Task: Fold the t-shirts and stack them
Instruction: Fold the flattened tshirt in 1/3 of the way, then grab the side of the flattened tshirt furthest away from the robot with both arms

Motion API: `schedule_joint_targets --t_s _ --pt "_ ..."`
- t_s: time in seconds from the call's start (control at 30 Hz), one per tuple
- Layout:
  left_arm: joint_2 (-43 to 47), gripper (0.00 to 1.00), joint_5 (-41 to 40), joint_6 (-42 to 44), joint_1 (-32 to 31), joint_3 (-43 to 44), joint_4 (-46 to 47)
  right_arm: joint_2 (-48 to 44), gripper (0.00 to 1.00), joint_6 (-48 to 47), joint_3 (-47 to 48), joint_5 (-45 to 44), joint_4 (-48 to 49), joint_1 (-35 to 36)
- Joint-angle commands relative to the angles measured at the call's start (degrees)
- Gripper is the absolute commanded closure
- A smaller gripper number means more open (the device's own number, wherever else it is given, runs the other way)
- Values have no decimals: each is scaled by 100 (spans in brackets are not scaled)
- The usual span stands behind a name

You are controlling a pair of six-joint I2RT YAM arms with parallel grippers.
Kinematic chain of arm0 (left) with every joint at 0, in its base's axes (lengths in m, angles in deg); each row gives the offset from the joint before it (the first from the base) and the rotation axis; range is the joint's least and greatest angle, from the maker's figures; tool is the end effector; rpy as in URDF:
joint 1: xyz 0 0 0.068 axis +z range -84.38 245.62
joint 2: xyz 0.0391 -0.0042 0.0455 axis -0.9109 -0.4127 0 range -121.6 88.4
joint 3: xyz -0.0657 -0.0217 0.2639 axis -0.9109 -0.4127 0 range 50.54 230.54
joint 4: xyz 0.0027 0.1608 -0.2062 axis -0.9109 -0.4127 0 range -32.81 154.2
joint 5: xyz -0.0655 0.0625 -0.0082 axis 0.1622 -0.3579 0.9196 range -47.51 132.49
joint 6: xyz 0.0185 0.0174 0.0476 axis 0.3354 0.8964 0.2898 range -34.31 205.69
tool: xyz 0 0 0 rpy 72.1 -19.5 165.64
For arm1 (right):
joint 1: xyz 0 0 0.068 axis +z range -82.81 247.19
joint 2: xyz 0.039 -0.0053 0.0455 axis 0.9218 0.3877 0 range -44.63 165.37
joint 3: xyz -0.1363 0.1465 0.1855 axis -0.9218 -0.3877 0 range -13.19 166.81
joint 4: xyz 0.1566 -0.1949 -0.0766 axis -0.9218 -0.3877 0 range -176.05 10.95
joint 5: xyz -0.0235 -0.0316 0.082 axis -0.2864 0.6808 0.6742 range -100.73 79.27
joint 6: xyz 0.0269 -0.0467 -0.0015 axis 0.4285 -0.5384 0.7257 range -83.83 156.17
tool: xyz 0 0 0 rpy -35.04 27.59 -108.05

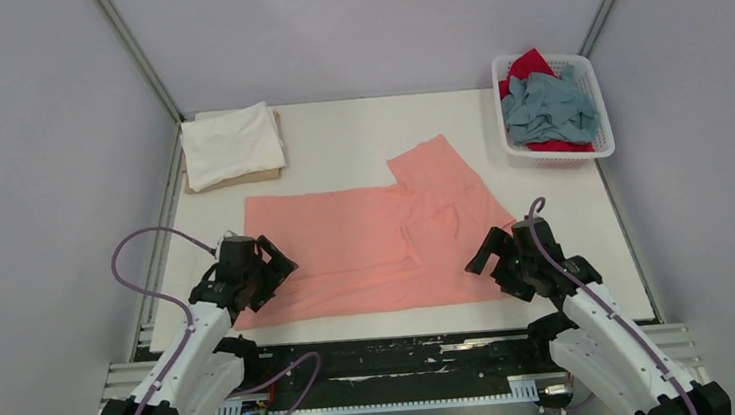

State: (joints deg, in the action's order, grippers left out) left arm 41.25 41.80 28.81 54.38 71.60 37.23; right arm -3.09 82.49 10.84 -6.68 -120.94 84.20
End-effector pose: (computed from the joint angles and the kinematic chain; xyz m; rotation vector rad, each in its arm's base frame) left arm 0.1499 -0.0294 0.1656 -0.9980 2.3593 -0.4665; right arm 0.1235 0.0404 0.1778 0.6542 2.6045 0.4665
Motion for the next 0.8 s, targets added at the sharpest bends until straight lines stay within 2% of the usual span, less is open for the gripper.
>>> schedule_joint_targets --t_s 0.0,0.1,0.2,0.37,0.5,0.67,0.77 --pt "170 0 -379 384 7 548 -385 -360 0 -93 430 -241 -171 82" --pt "-138 0 -937 551 15 1095 -405 -315 0 -450 869 -259 414 90" --pt "-752 0 -1497 634 151 1876 -361 306 0 -905 1275 -312 1155 91" --pt "-2639 0 -1539 884 582 3165 -299 2143 0 -1495 2576 -1179 1496 82" --pt "-3995 0 -1973 1153 774 4142 -418 3143 0 -1678 3161 -1392 1980 83" --pt "-5449 0 -1824 1616 1141 5175 -395 3804 0 -1833 3483 -1461 2217 73" --pt "-5907 3 -1665 1847 1299 5471 -275 3992 0 -1891 3541 -1526 2225 38"
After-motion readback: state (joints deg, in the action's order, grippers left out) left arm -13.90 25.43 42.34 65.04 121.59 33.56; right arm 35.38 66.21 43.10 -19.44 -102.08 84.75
